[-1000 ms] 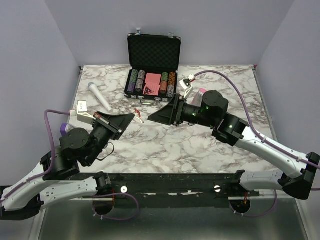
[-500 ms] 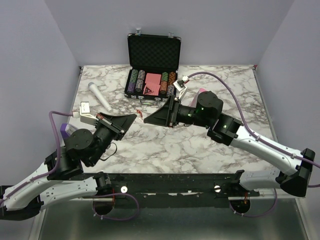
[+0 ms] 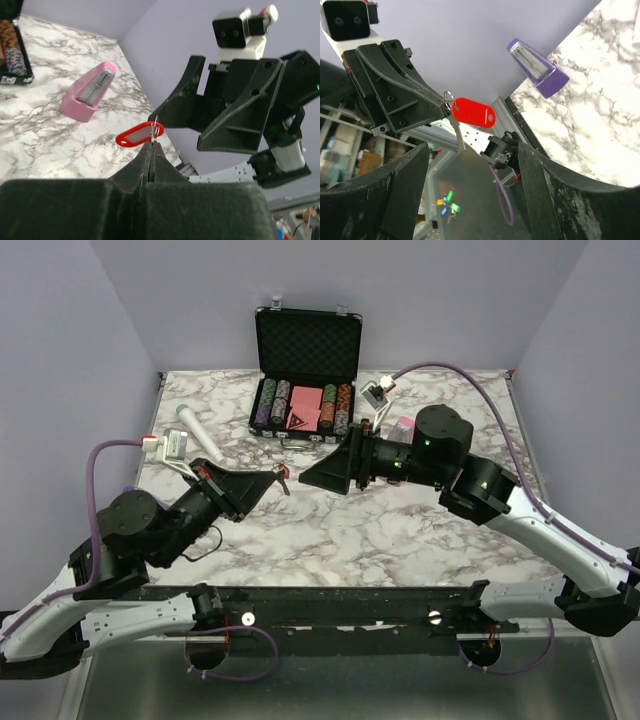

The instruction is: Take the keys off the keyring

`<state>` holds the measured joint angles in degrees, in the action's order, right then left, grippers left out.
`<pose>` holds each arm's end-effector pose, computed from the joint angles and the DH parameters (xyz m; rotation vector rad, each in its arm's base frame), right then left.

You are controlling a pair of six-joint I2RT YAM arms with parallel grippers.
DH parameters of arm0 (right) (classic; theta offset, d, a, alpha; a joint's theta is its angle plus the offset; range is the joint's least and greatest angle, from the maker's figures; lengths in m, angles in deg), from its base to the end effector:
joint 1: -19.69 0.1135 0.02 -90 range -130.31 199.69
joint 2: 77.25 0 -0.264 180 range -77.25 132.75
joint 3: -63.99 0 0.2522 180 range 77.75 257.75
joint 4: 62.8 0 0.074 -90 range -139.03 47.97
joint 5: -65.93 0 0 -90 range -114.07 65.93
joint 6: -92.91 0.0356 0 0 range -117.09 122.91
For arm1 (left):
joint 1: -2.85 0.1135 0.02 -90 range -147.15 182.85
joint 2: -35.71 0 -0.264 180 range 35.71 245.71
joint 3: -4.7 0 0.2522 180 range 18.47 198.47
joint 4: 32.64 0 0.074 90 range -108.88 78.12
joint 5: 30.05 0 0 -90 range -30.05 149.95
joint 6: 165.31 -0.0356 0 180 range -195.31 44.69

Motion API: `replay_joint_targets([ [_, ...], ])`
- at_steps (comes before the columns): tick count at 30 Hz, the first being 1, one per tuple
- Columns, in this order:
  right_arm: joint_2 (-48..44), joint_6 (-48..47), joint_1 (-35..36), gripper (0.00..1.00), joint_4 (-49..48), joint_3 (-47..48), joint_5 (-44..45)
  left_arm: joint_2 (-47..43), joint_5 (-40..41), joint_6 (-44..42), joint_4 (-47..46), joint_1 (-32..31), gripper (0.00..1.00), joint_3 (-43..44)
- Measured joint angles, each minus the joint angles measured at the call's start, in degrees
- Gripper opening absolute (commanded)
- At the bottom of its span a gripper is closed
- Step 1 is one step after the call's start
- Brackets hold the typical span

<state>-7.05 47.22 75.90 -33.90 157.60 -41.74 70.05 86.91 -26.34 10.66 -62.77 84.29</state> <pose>0.1409 0.2299 0.4518 -0.4653 1.8679 1.5210 0.0499 -0.0710 0.4451 -0.1634 1.6656 -1.2038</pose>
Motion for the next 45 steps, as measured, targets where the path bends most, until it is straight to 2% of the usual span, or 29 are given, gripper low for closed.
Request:
replay_joint_targets([
  [8,-0.11,-10.82,0.0,0.75,6.45,6.88,-3.69,3.91,-13.25,-11.19,5.11,0.0,0.0,7.45],
  [17,2.6,-16.13,0.0,0.6,9.86,10.23,-9.03,7.34,-21.55,-15.87,9.66,0.0,0.0,10.62],
  [24,3.21,-17.4,0.0,0.53,11.3,10.51,-12.07,7.74,-23.21,-16.9,10.12,0.0,0.0,11.23],
  [33,3.19,-17.46,0.0,0.5,11.32,10.51,-15.02,8.85,-24.28,-17.55,10.12,0.0,0.0,11.63],
  [39,3.21,-17.49,0.0,0.38,11.06,10.51,-16.72,10.16,-24.72,-17.64,10.73,0.0,0.0,11.96],
  [45,3.19,-17.57,0.0,0.33,11.04,9.88,-17.22,10.34,-25.07,-17.64,10.91,0.0,0.0,12.46],
])
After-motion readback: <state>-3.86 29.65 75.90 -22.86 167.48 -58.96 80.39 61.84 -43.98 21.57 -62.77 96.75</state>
